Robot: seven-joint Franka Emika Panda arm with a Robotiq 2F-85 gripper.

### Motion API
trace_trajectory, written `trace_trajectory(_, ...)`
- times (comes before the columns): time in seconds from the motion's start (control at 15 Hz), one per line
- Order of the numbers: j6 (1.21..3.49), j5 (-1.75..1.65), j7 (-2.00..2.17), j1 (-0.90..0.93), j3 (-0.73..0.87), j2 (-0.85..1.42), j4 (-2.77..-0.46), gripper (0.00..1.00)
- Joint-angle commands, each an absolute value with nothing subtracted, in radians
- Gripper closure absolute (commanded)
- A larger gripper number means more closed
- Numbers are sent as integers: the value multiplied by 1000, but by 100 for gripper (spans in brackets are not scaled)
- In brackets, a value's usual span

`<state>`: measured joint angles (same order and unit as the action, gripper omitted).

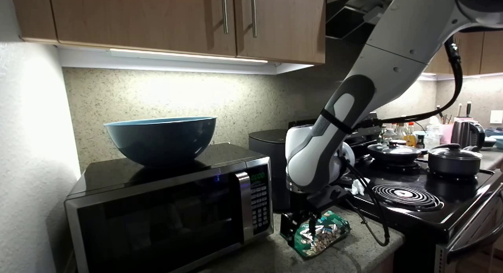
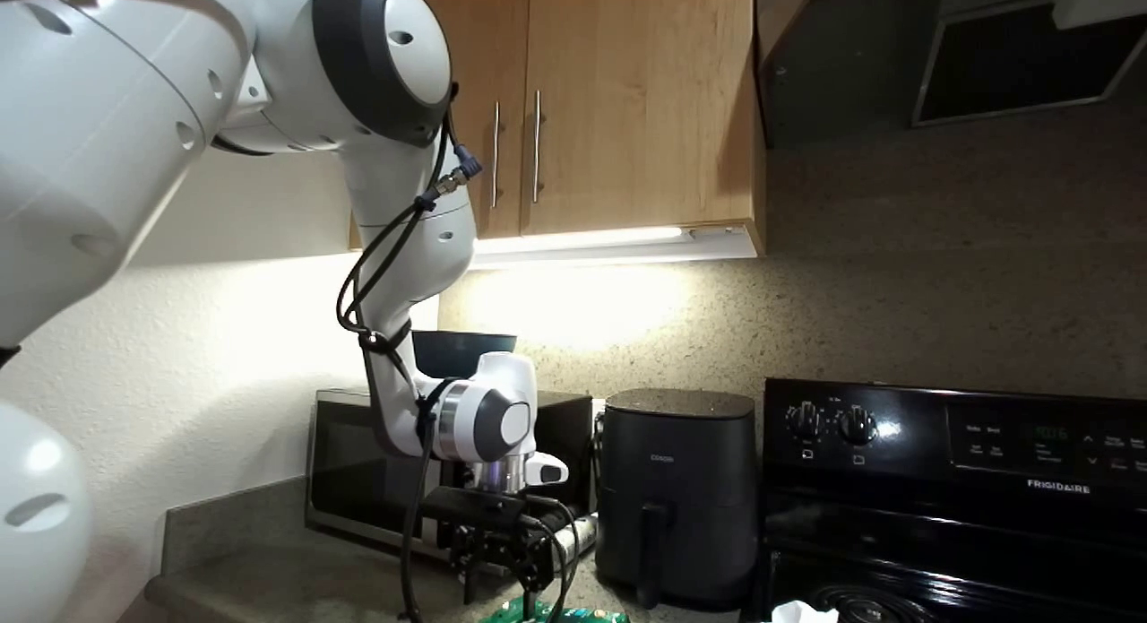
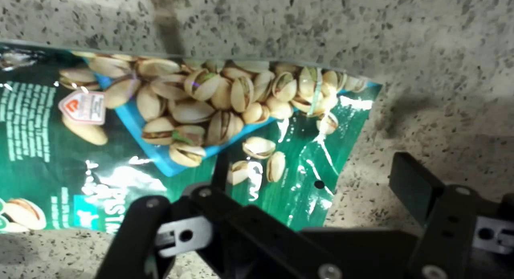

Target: Put the green packet upright

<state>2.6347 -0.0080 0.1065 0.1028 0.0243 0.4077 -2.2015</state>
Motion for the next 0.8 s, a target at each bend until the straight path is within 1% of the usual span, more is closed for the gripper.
trace_trajectory(0.0, 2642, -79, 171, 142, 48, 417, -2199, 0)
trace_trajectory(0.33, 2642, -165, 283, 180, 115, 467, -2167, 0)
trace_trajectory(0.67, 2620, -172, 319, 185, 140, 500, -2128, 0)
trace_trajectory(0.73, 2617, -169, 323, 185, 141, 503, -2123, 13)
